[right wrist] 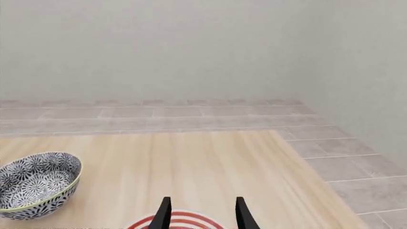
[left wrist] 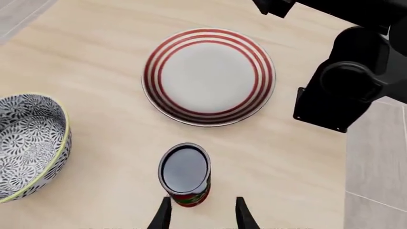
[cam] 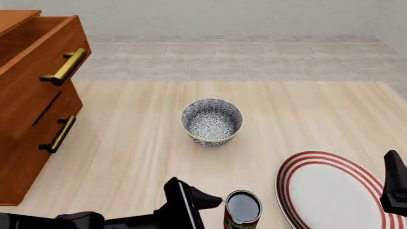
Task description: Put the ketchup in the top drawer of the cabinet.
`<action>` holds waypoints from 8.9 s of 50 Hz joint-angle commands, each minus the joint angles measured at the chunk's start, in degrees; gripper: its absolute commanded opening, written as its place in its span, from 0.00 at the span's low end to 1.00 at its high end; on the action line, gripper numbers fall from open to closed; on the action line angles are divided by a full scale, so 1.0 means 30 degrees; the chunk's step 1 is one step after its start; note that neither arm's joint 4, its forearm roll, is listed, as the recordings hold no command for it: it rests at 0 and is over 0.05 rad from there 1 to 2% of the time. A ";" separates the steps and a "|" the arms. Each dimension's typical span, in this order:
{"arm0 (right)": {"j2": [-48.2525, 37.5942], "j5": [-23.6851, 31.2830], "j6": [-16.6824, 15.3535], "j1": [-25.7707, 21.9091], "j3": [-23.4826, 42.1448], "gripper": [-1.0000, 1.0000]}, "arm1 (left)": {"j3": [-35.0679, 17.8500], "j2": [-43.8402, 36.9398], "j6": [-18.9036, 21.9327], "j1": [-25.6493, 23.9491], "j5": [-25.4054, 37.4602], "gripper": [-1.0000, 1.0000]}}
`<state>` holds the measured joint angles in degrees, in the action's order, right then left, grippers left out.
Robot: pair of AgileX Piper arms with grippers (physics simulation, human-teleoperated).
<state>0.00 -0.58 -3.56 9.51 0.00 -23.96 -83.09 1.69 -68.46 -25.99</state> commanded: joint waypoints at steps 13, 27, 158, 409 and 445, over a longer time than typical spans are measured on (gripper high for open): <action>0.0001 0.5411 -0.0826 -0.0231 0.5541 1.00 | 0.0331 -0.1685 0.0543 0.0951 -0.1515 1.00; -0.3187 1.6870 -0.0808 0.0256 1.7000 1.00 | 0.0030 -0.3355 0.1273 0.1024 -0.2308 1.00; 0.0000 1.2569 0.6831 -0.7384 1.0417 1.00 | -0.3220 0.6095 0.0732 0.2567 0.6800 0.00; 0.0000 1.2569 0.6831 -0.7384 1.0417 1.00 | -1.4930 0.9705 0.3829 2.7350 2.4679 0.00; 0.0000 1.2569 0.6831 -0.7384 1.0417 1.00 | -1.5155 0.9861 0.3903 2.7091 2.4970 1.00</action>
<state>0.00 37.13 16.94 -12.65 31.25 -68.97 -53.80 13.31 13.10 48.41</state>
